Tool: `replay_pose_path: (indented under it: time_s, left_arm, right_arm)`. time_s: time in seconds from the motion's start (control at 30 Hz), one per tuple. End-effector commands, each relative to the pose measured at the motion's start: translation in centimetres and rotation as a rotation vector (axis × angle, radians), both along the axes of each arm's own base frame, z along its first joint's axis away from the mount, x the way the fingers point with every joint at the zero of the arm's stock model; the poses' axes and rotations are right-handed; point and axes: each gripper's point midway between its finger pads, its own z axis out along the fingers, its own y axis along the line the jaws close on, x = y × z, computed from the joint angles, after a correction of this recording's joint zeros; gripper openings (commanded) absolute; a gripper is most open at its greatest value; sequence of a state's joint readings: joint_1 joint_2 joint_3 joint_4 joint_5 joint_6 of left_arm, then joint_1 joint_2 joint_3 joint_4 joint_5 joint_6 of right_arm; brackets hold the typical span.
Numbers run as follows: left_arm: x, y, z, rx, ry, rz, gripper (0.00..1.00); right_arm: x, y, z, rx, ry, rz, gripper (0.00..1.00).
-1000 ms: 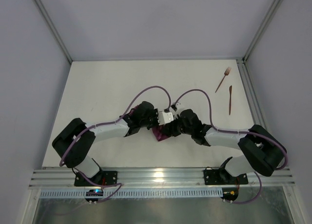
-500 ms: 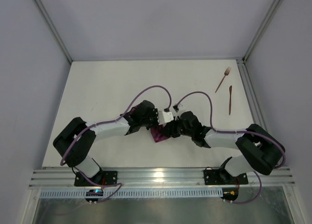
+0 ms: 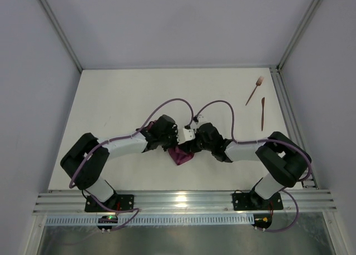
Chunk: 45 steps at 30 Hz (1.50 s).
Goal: Fold the napkin into a case and place the utensils inside
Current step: Stuff the top corner of the smaller-rectangle-folded napkin into the folded napkin.
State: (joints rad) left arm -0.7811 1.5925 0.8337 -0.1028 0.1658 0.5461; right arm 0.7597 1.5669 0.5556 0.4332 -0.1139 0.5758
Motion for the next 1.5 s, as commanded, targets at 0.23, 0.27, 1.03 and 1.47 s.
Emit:
replay_pose_path:
  time_s: [0.23, 0.27, 1.03, 1.47]
  left_arm:
    - [0.7, -1.0, 1.5, -0.068, 0.047, 0.053, 0.08]
    - [0.7, -0.9, 1.5, -0.07, 0.053, 0.055, 0.08]
    - [-2.2, 1.4, 2.7, -0.055, 0.19, -0.065, 0.47]
    - [-2.1, 4.3, 9.5, -0.258, 0.304, 0.015, 0.48]
  right_arm:
    - [0.7, 1.5, 0.1, -0.016, -0.059, 0.042, 0.56]
    - [0.7, 1.5, -0.1, -0.019, -0.056, 0.039, 0.56]
    - [1.5, 1.4, -1.7, -0.123, -0.028, 0.004, 0.32]
    - [1.1, 2.1, 0.0, -0.202, -0.128, 0.046, 0.32]
